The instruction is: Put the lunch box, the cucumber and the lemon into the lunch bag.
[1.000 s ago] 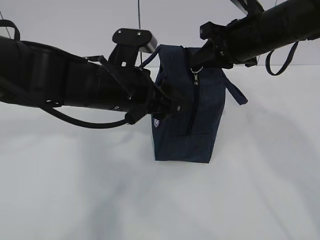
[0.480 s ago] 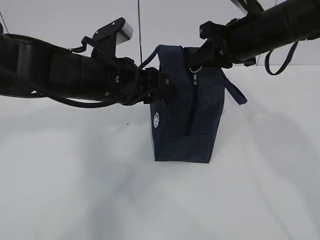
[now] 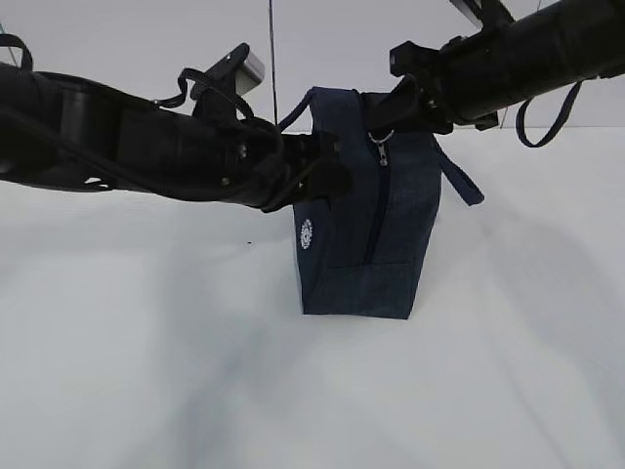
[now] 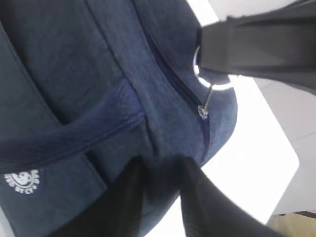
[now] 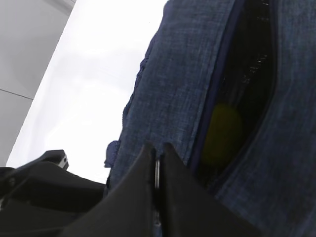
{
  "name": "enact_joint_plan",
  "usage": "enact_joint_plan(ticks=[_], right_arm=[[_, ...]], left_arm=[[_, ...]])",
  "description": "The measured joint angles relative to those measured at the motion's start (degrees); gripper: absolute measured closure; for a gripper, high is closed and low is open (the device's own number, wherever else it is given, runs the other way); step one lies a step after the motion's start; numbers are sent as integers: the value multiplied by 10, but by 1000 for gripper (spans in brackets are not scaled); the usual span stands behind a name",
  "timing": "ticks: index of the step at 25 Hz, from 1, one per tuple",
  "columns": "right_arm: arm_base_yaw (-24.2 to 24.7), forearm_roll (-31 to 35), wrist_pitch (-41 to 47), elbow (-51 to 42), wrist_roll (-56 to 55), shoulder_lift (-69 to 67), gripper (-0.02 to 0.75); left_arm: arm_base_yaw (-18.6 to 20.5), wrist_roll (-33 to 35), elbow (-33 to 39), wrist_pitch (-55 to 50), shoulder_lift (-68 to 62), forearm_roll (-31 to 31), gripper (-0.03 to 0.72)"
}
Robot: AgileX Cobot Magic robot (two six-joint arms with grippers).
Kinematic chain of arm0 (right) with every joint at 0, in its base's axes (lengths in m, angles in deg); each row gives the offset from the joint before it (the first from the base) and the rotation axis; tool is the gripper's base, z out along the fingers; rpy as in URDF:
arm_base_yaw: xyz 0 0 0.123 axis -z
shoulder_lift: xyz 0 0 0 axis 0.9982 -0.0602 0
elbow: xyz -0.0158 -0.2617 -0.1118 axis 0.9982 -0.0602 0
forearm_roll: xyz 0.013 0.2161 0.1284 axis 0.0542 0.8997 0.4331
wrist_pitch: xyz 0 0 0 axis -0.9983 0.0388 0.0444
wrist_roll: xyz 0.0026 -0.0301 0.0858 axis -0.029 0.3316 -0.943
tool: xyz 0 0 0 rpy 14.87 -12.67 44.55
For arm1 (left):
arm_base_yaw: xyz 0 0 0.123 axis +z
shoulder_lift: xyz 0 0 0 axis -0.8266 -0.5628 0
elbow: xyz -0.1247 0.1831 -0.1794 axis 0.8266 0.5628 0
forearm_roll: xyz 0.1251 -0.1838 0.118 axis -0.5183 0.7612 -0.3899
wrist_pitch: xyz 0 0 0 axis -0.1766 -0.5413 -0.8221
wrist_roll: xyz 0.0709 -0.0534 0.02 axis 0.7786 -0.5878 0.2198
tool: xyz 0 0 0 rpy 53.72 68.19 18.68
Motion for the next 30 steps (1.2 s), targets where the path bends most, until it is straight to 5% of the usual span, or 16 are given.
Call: enact_joint_plan(ticks=[4, 9, 30], right_arm=[[0, 0, 1, 0, 1, 0, 731], [0, 1, 1, 0, 3, 0, 731], [0, 30, -93, 17, 3, -28, 731]], left_arm=[[0, -6, -1, -11, -4, -1, 521], [2, -7, -1, -11, -4, -1, 680], [2, -7, -1, -11, -4, -12, 690]])
